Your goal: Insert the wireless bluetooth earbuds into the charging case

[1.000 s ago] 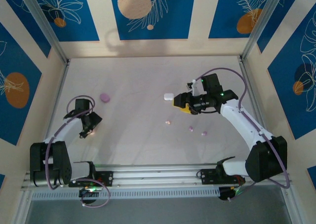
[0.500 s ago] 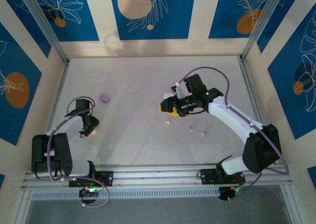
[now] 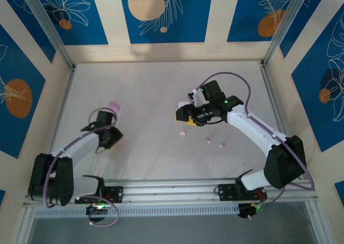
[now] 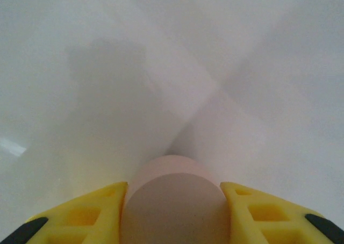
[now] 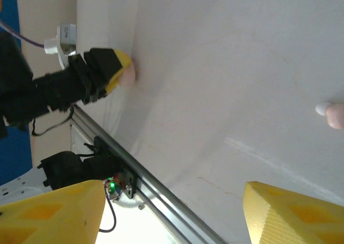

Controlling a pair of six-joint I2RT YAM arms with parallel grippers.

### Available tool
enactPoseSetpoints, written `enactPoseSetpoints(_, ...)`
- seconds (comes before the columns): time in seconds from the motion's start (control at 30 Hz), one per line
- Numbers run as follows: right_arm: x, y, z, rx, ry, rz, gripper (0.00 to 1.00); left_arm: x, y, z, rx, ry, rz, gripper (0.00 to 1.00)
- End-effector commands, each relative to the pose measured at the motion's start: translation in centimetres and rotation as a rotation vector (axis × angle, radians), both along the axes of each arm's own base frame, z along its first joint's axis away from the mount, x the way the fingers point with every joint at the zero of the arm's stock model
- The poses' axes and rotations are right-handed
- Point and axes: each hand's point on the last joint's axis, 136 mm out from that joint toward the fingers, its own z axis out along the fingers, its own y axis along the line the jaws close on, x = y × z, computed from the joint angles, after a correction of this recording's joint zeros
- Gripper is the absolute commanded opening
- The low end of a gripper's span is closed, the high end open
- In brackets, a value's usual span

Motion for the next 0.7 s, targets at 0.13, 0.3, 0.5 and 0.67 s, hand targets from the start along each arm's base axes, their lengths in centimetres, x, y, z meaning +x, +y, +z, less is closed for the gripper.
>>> enactPoseSetpoints(0.13,0.2,-3.0,-0.4,-0.069,0.001,-0.152,0.69,-1.7,-9.1,0.6,-0.047,-0.034,-0.040,0.40)
enactPoseSetpoints(0.3,0.3,-5.4,-0.5,-0.060,0.007,-0.263,0.69,-2.6,-16.0,0.0,-0.043,-0.010,-0.139,0.40)
enactPoseSetpoints(0.5,-0.7,-7.3,-0.7,-0.054,0.006,-0.320,0.69,-3.1,-21.1,-0.4,-0.053,-0.014,-0.202,0.42)
enactPoseSetpoints(0.67,-1.4,-7.9,-1.6,-0.058,0.026,-0.337,0.69,-3.1,-21.6,0.2,-0.057,-0.023,-0.202,0.47)
